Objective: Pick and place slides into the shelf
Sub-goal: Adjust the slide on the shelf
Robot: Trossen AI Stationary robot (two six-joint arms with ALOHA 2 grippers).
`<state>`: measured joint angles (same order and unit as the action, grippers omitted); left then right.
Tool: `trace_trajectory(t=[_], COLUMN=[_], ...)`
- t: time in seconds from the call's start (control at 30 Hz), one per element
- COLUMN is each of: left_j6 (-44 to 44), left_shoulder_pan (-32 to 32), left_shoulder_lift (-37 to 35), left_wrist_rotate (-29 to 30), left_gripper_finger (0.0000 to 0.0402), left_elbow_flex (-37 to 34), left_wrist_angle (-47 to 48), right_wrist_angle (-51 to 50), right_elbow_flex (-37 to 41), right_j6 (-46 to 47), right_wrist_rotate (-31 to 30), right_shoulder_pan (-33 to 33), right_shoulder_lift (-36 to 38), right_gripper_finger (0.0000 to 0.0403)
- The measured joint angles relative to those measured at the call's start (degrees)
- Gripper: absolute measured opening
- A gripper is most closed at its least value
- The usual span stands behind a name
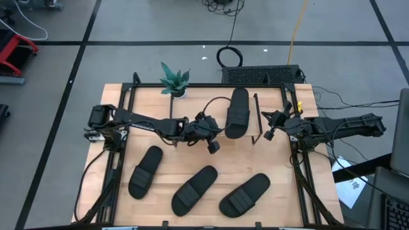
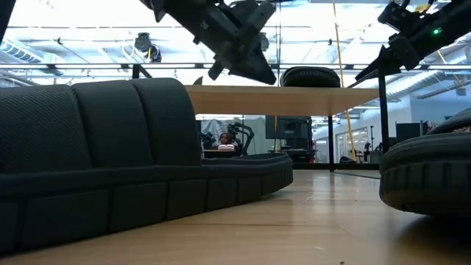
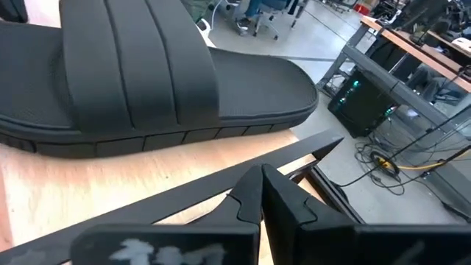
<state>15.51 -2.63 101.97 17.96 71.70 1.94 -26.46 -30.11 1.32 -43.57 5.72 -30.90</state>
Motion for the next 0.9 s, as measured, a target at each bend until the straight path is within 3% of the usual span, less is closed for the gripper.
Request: trace_trajectory(t=[0.9], left_j6=[-2.33], left_shoulder_pan=[0.39], left_shoulder_lift=[2.67], left_wrist_rotate=[-3.05], left_gripper_finger=[0.0], left_elbow_flex=[0.02], left_wrist_angle=[-7.64], right_wrist_angle=[0.1], right_elbow_flex=[0.01], right_j6=[0.18], right_wrist_rotate=[0.11], right_shoulder_pan=[0.0], right_shoulder_lift=[-2.13], right_gripper_finger=[0.0])
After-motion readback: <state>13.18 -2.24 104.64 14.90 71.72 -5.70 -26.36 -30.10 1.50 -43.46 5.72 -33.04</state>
